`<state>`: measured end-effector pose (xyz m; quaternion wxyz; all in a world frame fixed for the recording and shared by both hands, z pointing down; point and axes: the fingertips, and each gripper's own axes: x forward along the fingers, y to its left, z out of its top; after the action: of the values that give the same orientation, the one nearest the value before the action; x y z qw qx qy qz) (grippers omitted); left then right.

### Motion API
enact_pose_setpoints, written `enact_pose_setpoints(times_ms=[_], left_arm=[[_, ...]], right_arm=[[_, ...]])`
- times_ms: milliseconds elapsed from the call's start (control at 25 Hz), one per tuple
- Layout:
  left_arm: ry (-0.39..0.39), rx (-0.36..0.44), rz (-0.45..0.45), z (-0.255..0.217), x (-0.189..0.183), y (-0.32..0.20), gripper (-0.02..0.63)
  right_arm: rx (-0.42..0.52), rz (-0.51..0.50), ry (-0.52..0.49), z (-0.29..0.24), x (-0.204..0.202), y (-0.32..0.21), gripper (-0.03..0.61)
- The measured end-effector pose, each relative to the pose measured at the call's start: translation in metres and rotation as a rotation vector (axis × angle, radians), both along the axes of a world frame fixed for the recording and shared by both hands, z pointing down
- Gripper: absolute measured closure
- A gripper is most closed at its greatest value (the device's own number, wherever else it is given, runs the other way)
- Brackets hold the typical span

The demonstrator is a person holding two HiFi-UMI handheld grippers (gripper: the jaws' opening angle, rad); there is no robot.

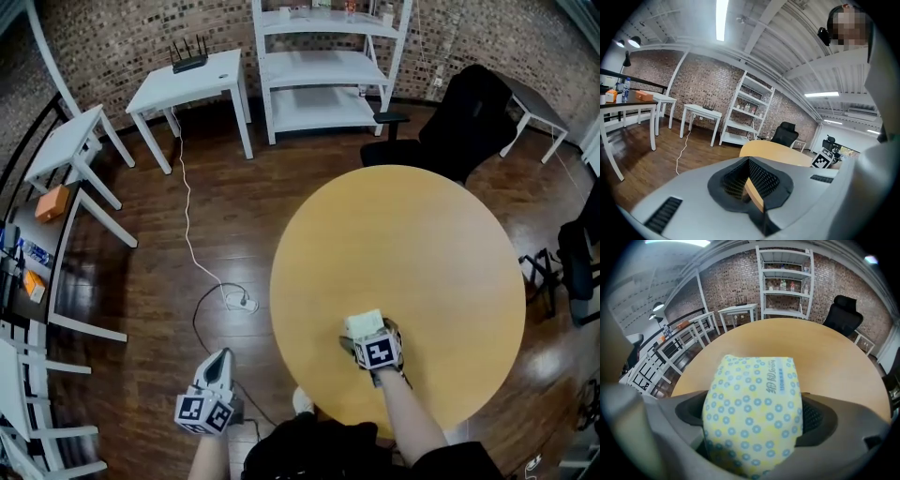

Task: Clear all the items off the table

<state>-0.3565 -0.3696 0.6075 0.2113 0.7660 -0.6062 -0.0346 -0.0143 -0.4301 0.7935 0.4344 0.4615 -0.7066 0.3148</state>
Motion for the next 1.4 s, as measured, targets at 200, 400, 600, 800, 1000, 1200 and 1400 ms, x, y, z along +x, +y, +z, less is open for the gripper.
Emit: enact_pose_setpoints(times_ms=[200,400,600,800,1000,1200,1400], left_arm=[[0.008,0.0,-0.005,0.006,-0.015,0.01,0.623],[0.007,0.016,0.067,0.006,-0.001,0.0,0.623],[0.028,0.028,0.166,0.002,0.018,-0.018,0.623],[0.052,0.071,0.309,-0.012,0.068,-0.049,0.623],[0.055,0.129,0.503,-0.038,0.163,-0.059,0.623],[0.069,0.182,0.708,-0.062,0.265,-0.039,0.623],[0.091,0.194,0.886,-0.075,0.361,0.011,0.623]], right_arm=[[0.049,0.084,-0.032,-0.003,0.003,0.001,0.053],[0.155,0.201,-0.121,-0.015,0.014,0.008,0.066],[0.283,0.315,-0.199,-0.042,0.026,0.027,0.067],[0.453,0.375,-0.197,-0.094,0.064,0.04,0.067],[0.59,0.507,-0.166,-0.146,0.137,0.085,0.067],[0.717,0.662,-0.103,-0.192,0.213,0.158,0.067],[0.677,0.829,-0.006,-0.191,0.284,0.264,0.067]])
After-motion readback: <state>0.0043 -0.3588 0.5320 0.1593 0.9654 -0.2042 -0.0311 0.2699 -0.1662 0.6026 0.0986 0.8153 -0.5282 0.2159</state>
